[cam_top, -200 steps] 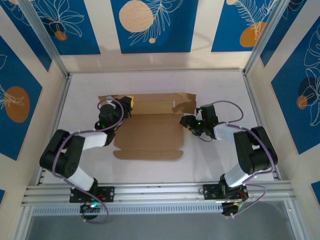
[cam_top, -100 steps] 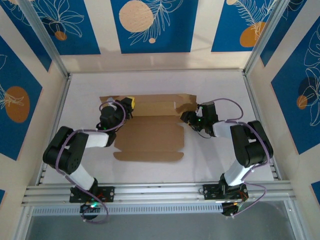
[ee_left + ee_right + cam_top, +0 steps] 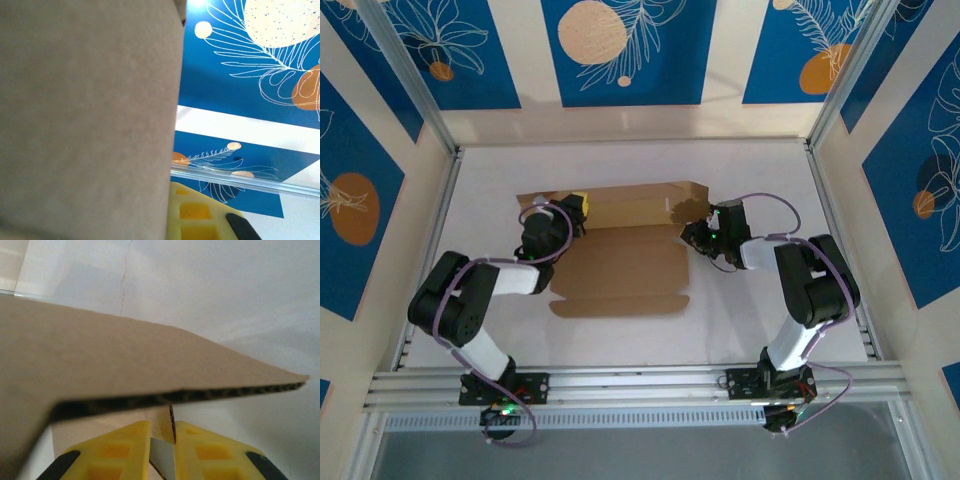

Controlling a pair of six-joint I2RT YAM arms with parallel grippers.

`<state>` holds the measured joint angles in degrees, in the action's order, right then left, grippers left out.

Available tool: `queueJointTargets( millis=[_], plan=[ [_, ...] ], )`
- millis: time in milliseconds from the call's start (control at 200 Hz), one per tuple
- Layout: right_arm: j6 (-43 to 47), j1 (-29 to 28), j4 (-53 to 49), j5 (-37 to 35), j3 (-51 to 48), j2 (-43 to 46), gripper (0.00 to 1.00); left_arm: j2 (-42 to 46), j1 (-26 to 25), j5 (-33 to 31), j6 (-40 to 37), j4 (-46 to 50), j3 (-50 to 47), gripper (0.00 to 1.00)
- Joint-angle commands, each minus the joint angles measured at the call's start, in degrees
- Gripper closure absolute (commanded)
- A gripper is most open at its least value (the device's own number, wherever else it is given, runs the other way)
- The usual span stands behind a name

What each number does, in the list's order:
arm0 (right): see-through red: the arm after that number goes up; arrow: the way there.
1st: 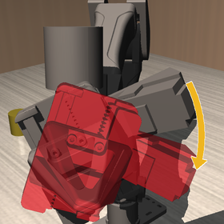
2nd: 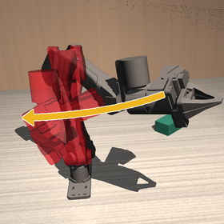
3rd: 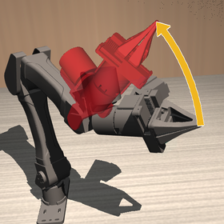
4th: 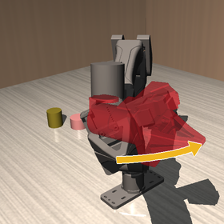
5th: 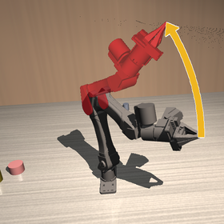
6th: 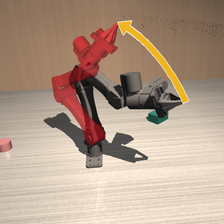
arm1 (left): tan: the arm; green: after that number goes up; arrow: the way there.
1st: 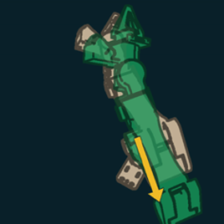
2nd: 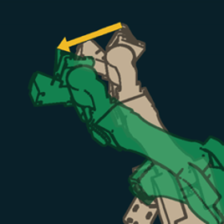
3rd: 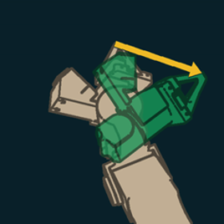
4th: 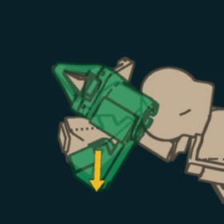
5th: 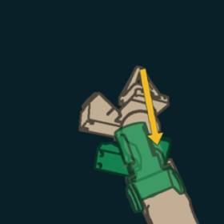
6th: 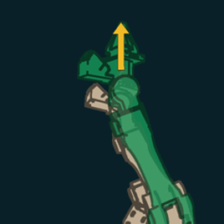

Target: Fold the paper box

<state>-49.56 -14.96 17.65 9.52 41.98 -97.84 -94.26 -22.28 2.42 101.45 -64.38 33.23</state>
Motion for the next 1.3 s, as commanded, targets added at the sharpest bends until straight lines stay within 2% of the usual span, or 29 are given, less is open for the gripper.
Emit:
queueJointTargets(
  millis=[0, 55, 115, 200, 345, 455, 535, 715, 965, 1296],
  plan=[
    [2.2, -1.6, 2.0, 1.0, 1.3, 0.2, 0.81, -1.9, -3.3, 3.4, -0.3, -1.9, 1.4, 1.0],
    [3.0, -1.6, 3.2, -0.1, 0.6, 0.8, 0.82, -1.8, -3.8, 2.8, -0.4, -1.5, 1.2, 1.0],
    [4.0, -1.6, 5.0, -2.0, -0.4, 1.4, 0.78, -1.3, -4.4, 2.1, -0.8, -0.4, 1.1, 1.0],
    [4.6, -1.6, 12.3, -4.0, -3.1, 1.6, 0.75, -0.4, -5.4, 1.2, -1.5, 1.4, 1.5, 1.0],
    [-1.1, -1.6, 32.1, -6.2, -9.1, -1.7, 0.76, 1.0, -7.1, -0.8, -2.1, 3.7, 2.4, 1.0],
    [-5.8, -1.7, 49.7, -9.4, -13.1, -7.6, 0.75, 2.0, -8.2, -2.4, -2.6, 5.3, 2.5, 1.0],
    [-8.6, -1.6, 56.0, -11.1, -14.1, -10.9, 0.74, 2.2, -8.4, -2.9, -2.4, 5.1, 2.3, 1.0],
    [-8.0, -0.9, 54.0, -14.3, -15.6, -10.4, 0.7, 3.3, -8.4, -4.5, -2.1, 6.6, 1.1, 1.0],
    [-5.0, 0.1, 50.1, -11.3, -14.7, -9.4, 0.74, 4.3, -8.3, -5.2, -2.1, 9.1, 2.0, 1.0],
    [9.1, -2.2, 29.3, -12.5, -10.7, -1.2, 0.82, 7.1, -8.8, -6.2, -4.0, 15.4, 2.8, 1.0]
  ],
)
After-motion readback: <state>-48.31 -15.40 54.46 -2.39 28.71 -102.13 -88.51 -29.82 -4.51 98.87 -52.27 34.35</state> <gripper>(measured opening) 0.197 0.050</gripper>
